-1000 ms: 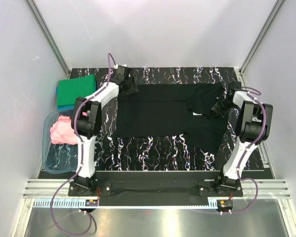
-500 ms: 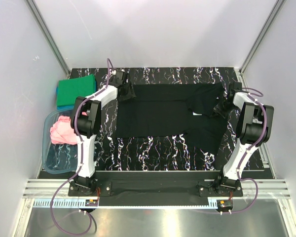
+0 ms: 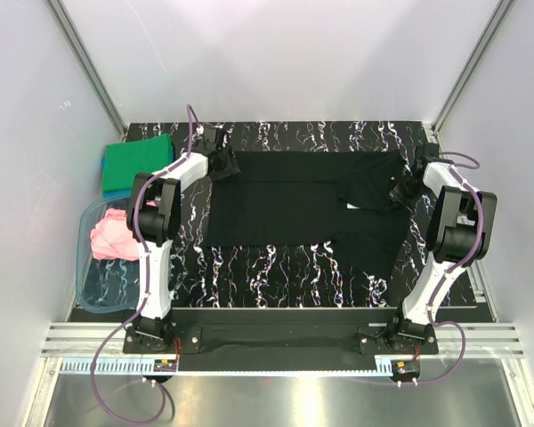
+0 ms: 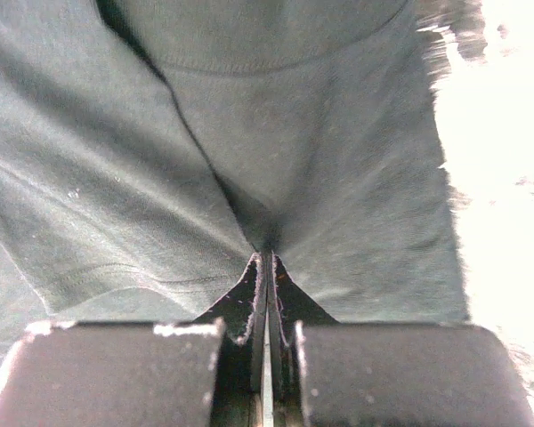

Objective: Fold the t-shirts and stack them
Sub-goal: Fold the tshirt

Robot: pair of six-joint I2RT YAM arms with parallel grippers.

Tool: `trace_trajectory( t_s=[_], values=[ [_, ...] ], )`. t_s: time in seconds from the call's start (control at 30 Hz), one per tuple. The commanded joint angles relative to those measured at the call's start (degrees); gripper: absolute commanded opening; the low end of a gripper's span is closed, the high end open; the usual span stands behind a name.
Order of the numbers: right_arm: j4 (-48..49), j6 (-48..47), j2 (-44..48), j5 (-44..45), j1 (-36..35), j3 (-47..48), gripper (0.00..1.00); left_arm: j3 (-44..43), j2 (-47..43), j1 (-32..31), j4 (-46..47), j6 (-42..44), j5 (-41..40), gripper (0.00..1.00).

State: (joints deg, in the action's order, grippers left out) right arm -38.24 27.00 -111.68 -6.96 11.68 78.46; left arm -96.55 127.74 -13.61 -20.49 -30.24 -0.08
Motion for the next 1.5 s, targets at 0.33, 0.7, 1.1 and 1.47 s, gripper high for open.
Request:
trace_trajectory(
  t_s=[0.33, 0.7, 1.1, 1.47],
  values=[
    [-5.62, -3.36, 2.96, 10.03, -0.08, 4.69, 0.00, -3.20, 3.39, 1.04, -3.24, 0.88, -0.36, 0.57],
    [0.96, -5.12, 4.45, -1.72, -5.70, 5.92, 0.10, -3.64, -2.30, 0.60, -3.50, 0.53, 2.62, 0.58],
    [9.93, -5.11, -2.93, -2.97, -4.39, 11.81, 0.47, -5.66, -4.44, 0.69, -4.99, 2.99, 2.80, 0.62],
    [9.85, -7.58, -11.45, -3.50, 1.32, 22.08, 0.44, -7.77, 3.74, 3.58, -2.71, 2.03, 5.70, 0.62]
  ],
)
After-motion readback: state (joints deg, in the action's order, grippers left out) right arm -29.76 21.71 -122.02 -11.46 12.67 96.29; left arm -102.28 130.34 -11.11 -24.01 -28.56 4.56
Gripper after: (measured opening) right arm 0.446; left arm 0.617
